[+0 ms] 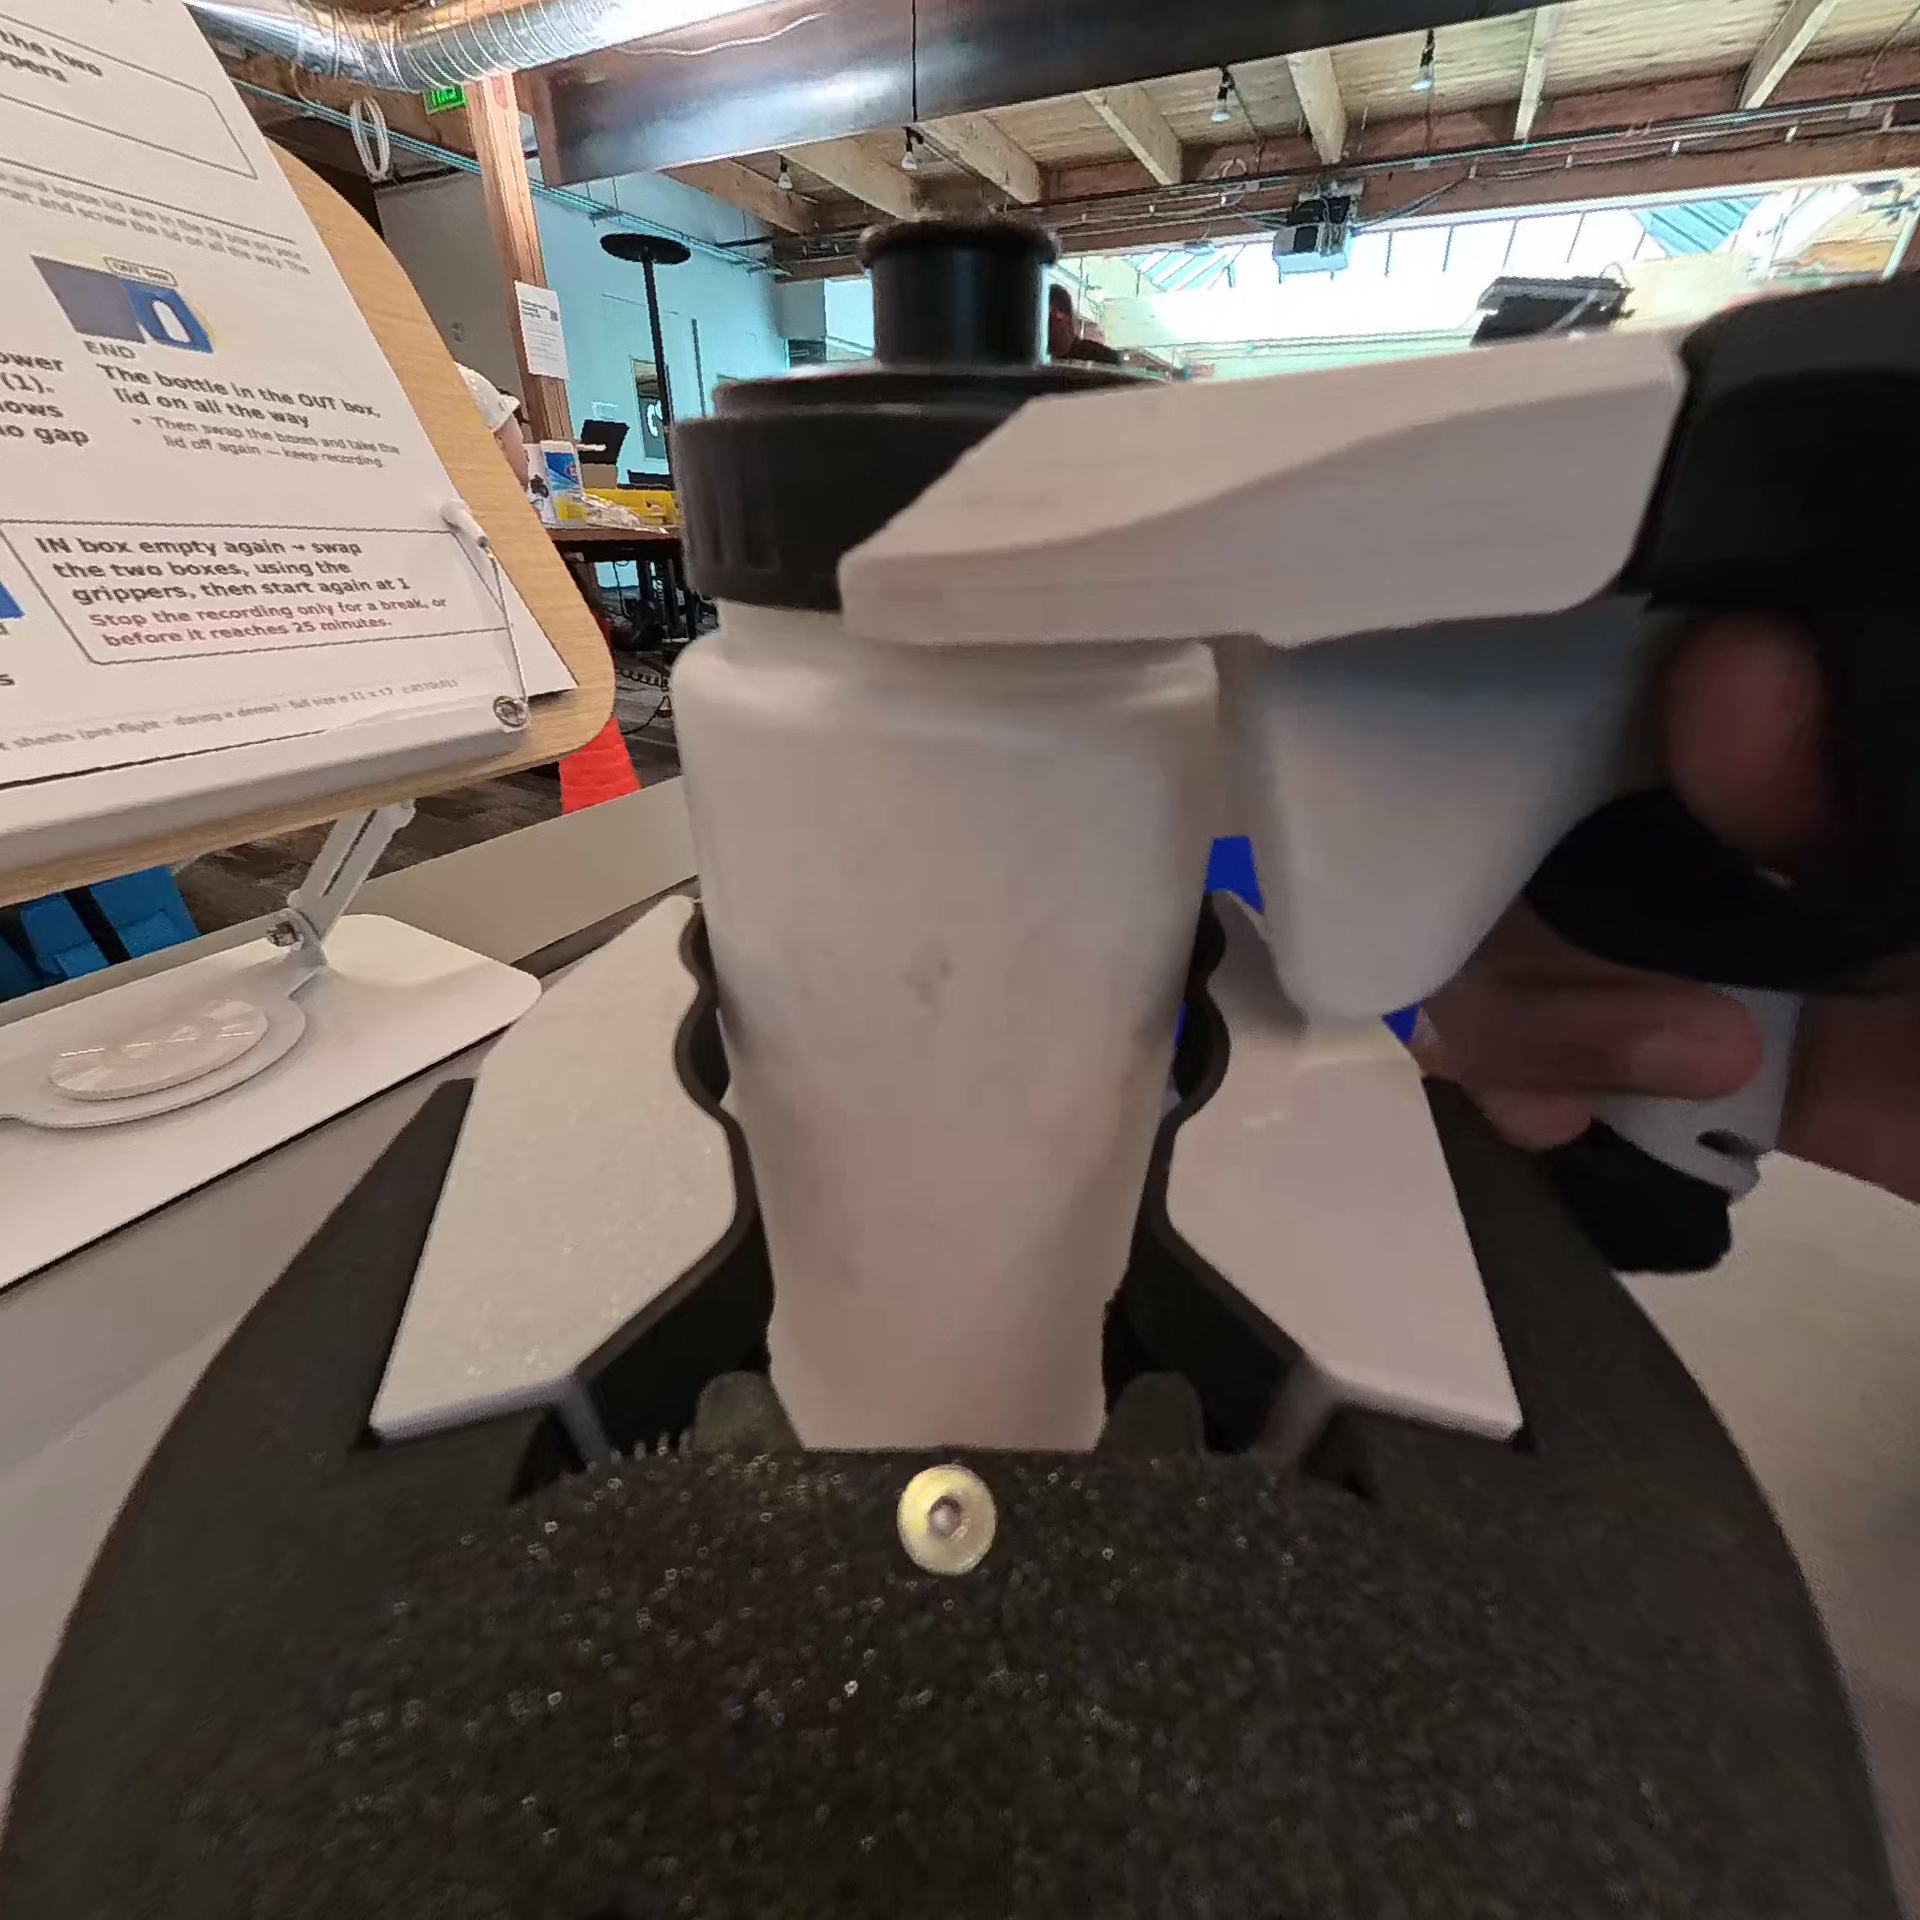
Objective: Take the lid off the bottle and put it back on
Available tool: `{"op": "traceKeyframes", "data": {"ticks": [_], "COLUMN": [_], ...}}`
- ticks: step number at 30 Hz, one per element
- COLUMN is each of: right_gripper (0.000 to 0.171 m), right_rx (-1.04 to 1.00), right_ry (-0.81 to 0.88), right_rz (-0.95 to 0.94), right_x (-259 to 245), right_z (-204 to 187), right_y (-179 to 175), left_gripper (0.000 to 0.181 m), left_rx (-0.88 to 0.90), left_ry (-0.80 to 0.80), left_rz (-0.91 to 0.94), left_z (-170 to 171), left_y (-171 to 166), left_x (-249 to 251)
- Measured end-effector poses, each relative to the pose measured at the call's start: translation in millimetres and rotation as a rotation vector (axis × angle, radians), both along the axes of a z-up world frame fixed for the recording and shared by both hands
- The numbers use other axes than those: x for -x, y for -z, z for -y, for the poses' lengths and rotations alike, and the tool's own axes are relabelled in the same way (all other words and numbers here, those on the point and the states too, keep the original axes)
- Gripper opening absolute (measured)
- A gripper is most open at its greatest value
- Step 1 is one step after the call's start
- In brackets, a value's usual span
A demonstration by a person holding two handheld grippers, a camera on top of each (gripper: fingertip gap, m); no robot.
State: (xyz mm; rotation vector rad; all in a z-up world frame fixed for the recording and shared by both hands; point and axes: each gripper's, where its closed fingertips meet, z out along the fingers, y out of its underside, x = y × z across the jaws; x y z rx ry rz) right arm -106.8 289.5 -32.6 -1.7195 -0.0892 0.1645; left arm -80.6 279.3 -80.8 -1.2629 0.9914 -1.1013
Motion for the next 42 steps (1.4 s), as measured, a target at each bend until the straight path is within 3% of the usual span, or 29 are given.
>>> {"op": "traceKeyframes", "data": {"ticks": [18,23,28,33,38,42], "right_gripper": [0.073,0.073,0.073,0.077,0.094,0.104], "right_rx": [0.224,0.174,0.166,0.188,0.2,0.091], "right_ry": [-1.106,-1.49,-1.673,-1.557,-1.198,-0.751], "right_rz": [0.2,0.242,0.197,0.144,0.077,0.151], "right_x": [5,3,3,4,1,-5], "right_z": [3,14,16,14,14,15], "right_y": [5,4,3,1,-15,-17], "left_gripper": [0.084,0.084,0.084,0.084,0.084,0.084], "left_rx": [-0.016,-0.028,-0.028,-0.024,-0.02,-0.015], "left_ry": [0.058,0.111,0.13,0.126,0.109,0.086], "left_rz": [-0.015,-0.017,-0.015,-0.016,-0.016,-0.015], "left_z": [-4,4,4,4,4,3], "left_y": [2,3,3,3,3,3], "left_x": [0,-2,-1,-1,-2,-2]}}
